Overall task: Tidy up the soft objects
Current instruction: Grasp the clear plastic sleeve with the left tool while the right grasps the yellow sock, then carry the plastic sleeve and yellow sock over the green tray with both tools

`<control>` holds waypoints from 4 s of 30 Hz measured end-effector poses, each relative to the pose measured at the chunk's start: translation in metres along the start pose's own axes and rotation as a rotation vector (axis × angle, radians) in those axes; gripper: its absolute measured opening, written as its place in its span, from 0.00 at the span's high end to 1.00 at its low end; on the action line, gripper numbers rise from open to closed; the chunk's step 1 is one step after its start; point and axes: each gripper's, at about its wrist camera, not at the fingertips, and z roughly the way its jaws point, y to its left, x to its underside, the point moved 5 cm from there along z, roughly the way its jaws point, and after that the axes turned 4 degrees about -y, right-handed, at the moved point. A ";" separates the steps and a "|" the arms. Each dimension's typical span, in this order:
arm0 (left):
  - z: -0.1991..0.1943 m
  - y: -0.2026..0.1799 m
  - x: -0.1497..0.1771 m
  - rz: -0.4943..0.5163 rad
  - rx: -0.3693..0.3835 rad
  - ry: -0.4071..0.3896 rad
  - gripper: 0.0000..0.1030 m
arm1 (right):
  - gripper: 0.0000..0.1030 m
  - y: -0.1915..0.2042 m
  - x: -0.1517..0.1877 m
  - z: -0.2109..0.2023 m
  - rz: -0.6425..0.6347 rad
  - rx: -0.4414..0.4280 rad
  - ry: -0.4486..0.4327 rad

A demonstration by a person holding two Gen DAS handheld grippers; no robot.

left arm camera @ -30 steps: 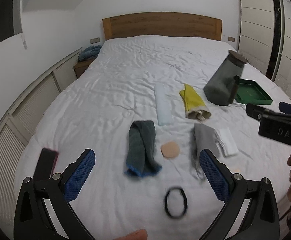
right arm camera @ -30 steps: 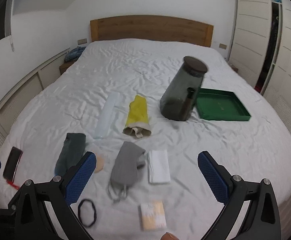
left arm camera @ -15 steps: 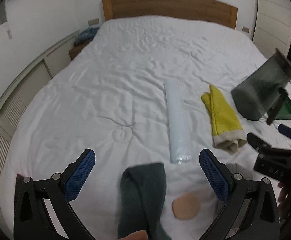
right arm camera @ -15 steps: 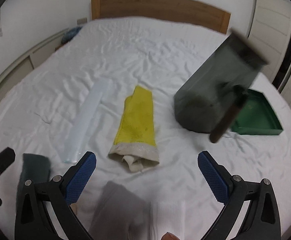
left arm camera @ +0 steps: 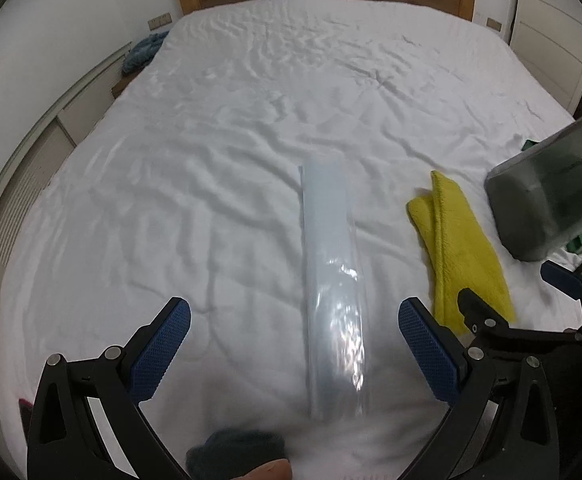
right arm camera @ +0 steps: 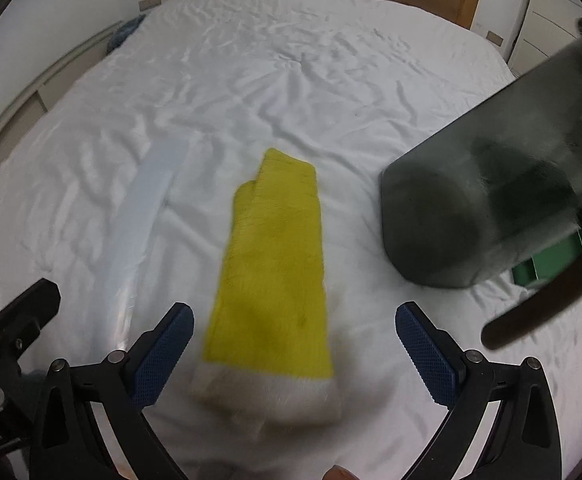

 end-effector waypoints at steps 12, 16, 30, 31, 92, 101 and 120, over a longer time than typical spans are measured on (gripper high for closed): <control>0.052 -0.027 -0.009 0.031 0.005 0.099 0.01 | 0.00 0.003 0.001 0.058 -0.048 -0.025 0.047; 0.064 -0.034 -0.011 0.030 0.009 0.116 0.01 | 0.02 0.003 0.002 0.065 -0.056 -0.044 0.051; 0.113 -0.037 -0.006 -0.005 0.042 0.262 0.03 | 0.56 0.011 0.006 0.071 -0.116 -0.145 0.054; 0.114 -0.037 -0.005 -0.007 0.041 0.263 0.04 | 0.61 0.011 0.005 0.071 -0.121 -0.151 0.054; -0.118 -0.257 0.103 0.273 0.315 0.413 0.97 | 0.86 -0.223 0.149 -0.207 -0.107 -0.279 0.233; -0.144 -0.375 0.109 0.390 0.485 0.433 0.97 | 0.86 -0.360 0.165 -0.249 0.015 -0.093 0.264; -0.063 -0.469 -0.068 0.185 0.326 0.132 0.97 | 0.85 -0.508 0.014 -0.262 0.080 0.003 -0.081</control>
